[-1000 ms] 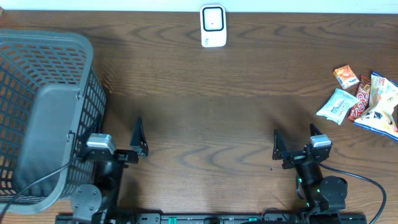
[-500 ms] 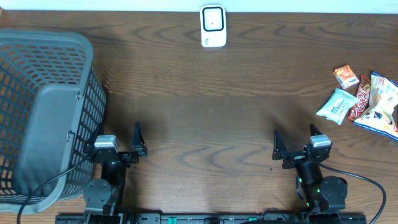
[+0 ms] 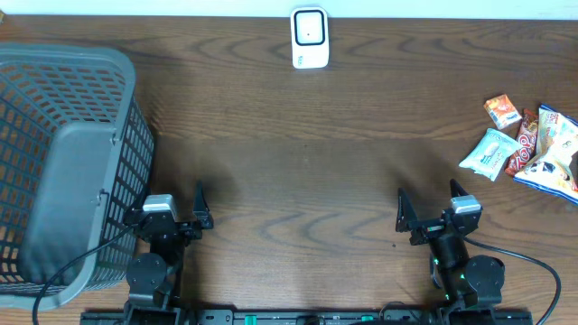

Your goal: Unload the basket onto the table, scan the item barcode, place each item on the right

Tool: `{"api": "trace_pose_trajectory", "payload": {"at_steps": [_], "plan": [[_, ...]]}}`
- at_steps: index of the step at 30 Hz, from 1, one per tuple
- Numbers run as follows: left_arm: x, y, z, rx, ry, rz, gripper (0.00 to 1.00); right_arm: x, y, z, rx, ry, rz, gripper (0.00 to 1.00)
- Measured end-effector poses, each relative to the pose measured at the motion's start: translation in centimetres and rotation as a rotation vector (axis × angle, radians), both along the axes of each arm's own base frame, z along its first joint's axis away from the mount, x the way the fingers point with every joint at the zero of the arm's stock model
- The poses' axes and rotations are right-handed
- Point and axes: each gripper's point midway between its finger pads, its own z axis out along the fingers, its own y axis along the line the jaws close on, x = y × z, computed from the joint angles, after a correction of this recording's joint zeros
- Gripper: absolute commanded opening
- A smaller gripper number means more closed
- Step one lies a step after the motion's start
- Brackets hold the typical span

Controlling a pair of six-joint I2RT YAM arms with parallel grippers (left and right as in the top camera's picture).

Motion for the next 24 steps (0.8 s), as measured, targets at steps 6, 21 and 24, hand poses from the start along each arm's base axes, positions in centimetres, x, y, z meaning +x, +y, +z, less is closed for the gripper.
{"api": "trace_pose_trajectory", "payload": {"at_steps": [6, 21, 24], "plan": [[0.00, -0.07, -0.03, 0.010, 0.002, -0.005, 0.98, 0.00, 0.00, 0.01, 0.000, 0.000, 0.000, 0.99], [-0.01, -0.20, -0.01, 0.009, 0.002, -0.012, 0.98, 0.00, -0.01, 0.01, 0.000, 0.000, 0.000, 0.99], [-0.01, -0.20, -0.01, 0.009, 0.002, -0.012, 0.98, 0.00, 0.00, 0.00, 0.000, 0.000, 0.000, 0.99]]}}
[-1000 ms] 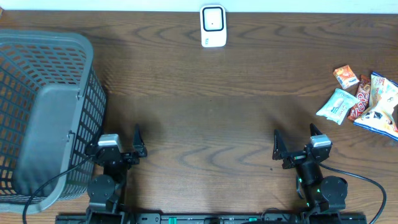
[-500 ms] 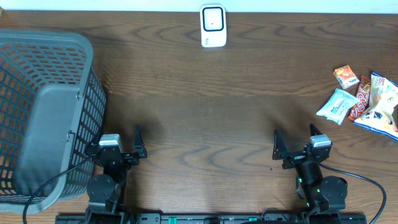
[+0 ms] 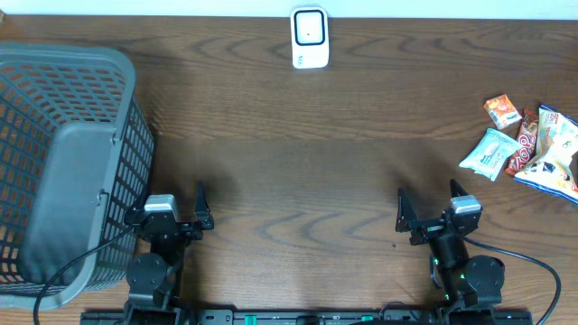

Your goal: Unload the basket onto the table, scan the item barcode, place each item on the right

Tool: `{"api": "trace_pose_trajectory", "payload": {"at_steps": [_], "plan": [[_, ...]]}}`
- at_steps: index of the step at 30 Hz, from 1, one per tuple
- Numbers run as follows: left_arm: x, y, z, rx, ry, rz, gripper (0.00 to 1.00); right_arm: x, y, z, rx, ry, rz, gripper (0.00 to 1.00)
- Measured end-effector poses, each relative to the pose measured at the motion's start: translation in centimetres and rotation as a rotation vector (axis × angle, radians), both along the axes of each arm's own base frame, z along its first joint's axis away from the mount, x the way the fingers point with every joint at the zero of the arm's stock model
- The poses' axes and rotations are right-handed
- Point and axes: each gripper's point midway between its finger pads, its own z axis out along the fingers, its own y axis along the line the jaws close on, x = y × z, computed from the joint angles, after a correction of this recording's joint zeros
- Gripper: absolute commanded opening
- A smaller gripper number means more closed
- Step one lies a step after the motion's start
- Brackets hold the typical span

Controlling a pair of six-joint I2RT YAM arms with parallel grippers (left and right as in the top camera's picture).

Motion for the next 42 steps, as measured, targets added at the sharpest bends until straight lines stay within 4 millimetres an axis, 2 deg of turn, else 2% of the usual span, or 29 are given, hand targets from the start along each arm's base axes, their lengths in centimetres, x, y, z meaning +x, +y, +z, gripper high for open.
{"api": "trace_pose_trajectory", "payload": {"at_steps": [5, 12, 42], "plan": [[0.0, 0.1, 0.0, 0.000, 0.000, 0.005, 0.98, 0.0, 0.0, 0.0, 0.000, 0.000, 0.000, 0.99], [0.0, 1.6, 0.0, 0.000, 0.000, 0.065, 0.98, 0.0, 0.0, 0.0, 0.000, 0.000, 0.000, 0.99], [0.0, 1.6, 0.0, -0.001, 0.000, 0.063, 0.98, 0.0, 0.0, 0.0, 0.000, 0.000, 0.000, 0.99]]}}
